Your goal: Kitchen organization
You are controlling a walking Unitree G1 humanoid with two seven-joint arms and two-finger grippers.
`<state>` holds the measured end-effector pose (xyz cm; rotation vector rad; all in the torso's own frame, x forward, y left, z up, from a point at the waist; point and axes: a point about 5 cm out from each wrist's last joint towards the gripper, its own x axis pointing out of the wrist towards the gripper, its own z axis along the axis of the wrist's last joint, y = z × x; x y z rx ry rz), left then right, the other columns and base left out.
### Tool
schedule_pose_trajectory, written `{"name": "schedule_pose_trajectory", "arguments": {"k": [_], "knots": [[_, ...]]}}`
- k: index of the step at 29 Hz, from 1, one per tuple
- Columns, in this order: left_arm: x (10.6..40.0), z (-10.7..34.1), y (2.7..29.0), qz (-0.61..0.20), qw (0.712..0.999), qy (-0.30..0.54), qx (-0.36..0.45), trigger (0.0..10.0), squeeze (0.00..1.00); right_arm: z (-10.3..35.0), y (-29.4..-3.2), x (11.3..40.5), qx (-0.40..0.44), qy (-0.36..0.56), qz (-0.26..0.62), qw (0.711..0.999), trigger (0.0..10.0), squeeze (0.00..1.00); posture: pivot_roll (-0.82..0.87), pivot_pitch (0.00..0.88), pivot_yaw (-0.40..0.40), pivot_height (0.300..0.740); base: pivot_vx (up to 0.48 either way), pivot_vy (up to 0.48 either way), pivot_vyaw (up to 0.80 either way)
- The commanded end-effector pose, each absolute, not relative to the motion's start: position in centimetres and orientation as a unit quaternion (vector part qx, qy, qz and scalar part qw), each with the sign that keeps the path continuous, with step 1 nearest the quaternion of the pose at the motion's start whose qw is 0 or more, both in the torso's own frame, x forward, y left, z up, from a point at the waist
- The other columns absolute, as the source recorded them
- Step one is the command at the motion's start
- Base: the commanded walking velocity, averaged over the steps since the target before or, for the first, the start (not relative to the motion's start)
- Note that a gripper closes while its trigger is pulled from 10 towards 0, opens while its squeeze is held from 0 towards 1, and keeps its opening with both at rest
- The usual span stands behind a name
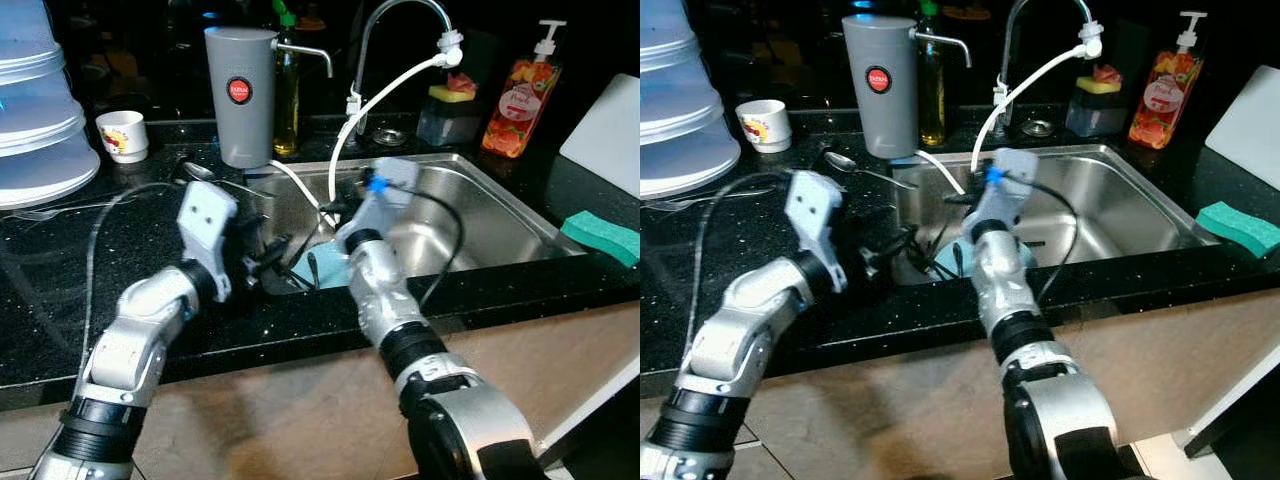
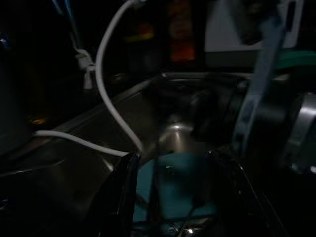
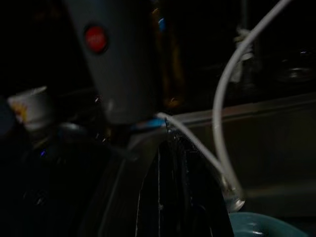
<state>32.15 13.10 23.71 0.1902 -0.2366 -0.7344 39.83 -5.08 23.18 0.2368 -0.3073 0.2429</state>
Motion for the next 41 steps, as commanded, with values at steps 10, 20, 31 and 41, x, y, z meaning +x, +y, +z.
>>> {"name": "schedule_pose_trajectory", "arguments": {"k": [10,20,31,41], "knots": [[33.2,22.7,15.3,-0.285,0.948,-0.062,0.131,10.0,0.0,22.5,-5.3,40.2,0.084,-0.129,0.115,0.981,10.0,1.0,0.04,0.073,-0.024,0.74,0.0,0.0,0.0],[35.7,23.1,19.3,-0.091,0.984,-0.016,0.152,10.0,0.0,22.7,-7.6,40.7,0.126,-0.127,0.083,0.98,10.0,0.0,0.04,0.057,-0.024,0.74,0.0,0.0,0.0],[39.5,26.0,26.7,0.086,0.99,0.039,0.106,10.0,0.0,23.1,-5.8,37.9,0.147,-0.15,0.245,0.947,10.0,0.0,0.03,0.058,-0.02,0.74,0.0,0.0,0.0],[39.1,26.7,31.1,0.2,0.976,0.044,0.072,10.0,0.5,22.1,-5.5,35.1,0.124,-0.126,0.277,0.945,10.0,0.0,0.0,0.135,-0.002,0.74,0.0,0.0,0.0]]}}
